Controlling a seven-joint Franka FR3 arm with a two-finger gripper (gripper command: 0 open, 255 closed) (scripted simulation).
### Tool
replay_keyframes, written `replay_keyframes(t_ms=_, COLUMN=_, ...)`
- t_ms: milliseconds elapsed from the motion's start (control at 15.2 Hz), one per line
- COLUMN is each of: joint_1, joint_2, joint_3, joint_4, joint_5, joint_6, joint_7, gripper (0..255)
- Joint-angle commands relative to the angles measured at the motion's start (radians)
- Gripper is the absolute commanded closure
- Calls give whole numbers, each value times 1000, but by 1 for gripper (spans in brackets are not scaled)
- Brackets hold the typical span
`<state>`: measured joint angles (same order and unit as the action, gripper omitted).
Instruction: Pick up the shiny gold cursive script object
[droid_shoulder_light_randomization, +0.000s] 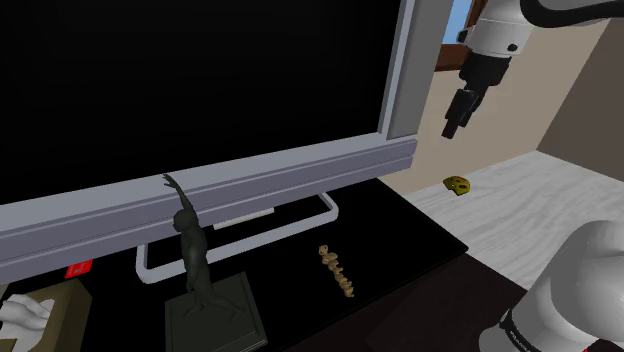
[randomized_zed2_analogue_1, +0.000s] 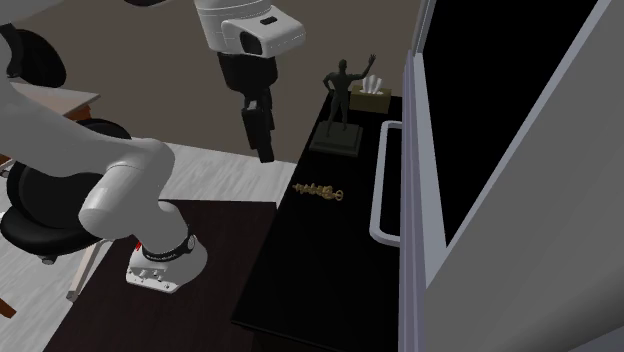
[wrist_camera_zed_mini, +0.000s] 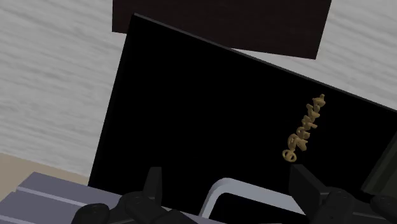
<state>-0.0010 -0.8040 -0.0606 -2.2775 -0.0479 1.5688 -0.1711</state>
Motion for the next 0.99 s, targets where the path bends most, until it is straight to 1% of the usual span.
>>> replay_keyframes(t_ms=0, joint_1=0, joint_2=0, joint_3=0, joint_4=0, joint_5=0, joint_6=0, joint_7=0, gripper=0)
replay_keyframes(t_ms=462, joint_1=22, joint_2=-1, joint_3=107, joint_4=-185, joint_5=65, joint_6=171, joint_7=141, gripper=0)
replay_keyframes(t_ms=924, joint_1=56, joint_2=77, joint_3=225, joint_4=-311, joint_5=135, joint_6=366, joint_7=283, gripper=0)
